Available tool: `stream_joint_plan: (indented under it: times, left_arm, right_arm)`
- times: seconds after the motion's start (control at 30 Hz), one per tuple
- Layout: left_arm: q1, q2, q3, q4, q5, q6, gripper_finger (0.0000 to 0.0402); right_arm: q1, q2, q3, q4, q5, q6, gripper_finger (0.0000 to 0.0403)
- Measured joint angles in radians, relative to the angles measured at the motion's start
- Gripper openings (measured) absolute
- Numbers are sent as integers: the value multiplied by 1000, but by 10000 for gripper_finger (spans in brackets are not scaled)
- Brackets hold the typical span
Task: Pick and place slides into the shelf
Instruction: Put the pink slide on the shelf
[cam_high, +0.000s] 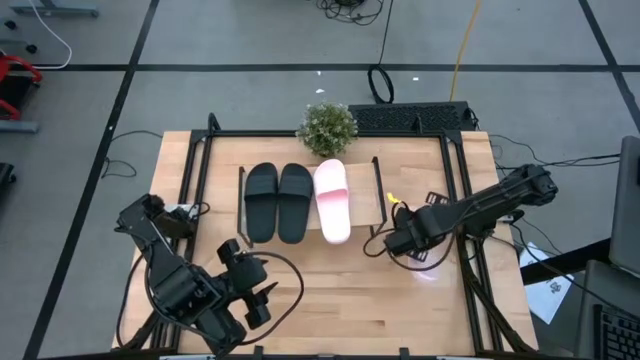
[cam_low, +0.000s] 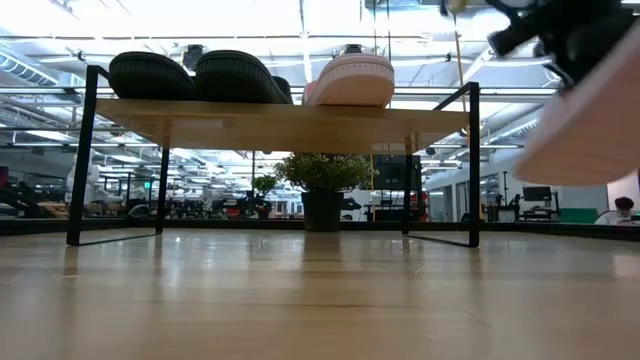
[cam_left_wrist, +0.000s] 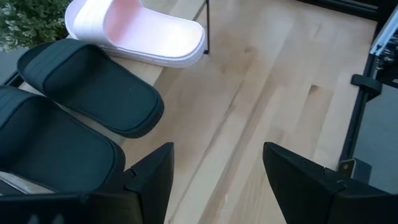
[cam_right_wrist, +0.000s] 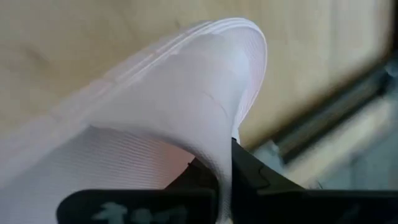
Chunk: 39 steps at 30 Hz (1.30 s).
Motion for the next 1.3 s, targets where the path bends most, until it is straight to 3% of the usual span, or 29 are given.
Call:
stream_joint_plan:
  times: [0.27, 0.87, 1.07, 1.3]
  left_arm:
    - [-28, 0, 0, 1, 0, -5, 243]
    - [-80, 0, 0, 1, 35, -56, 243]
    - [-84, 0, 0, 0, 35, -39, 243]
    - [-83, 0, 0, 0, 33, -26, 243]
  right_arm:
    - [-3, -58, 126, 5, 29, 117, 1]
    - [26, -150, 131, 2, 42, 357, 0]
    - [39, -219, 131, 1, 225, 468, 0]
    - [11, -269, 147, 18, 522, 476, 0]
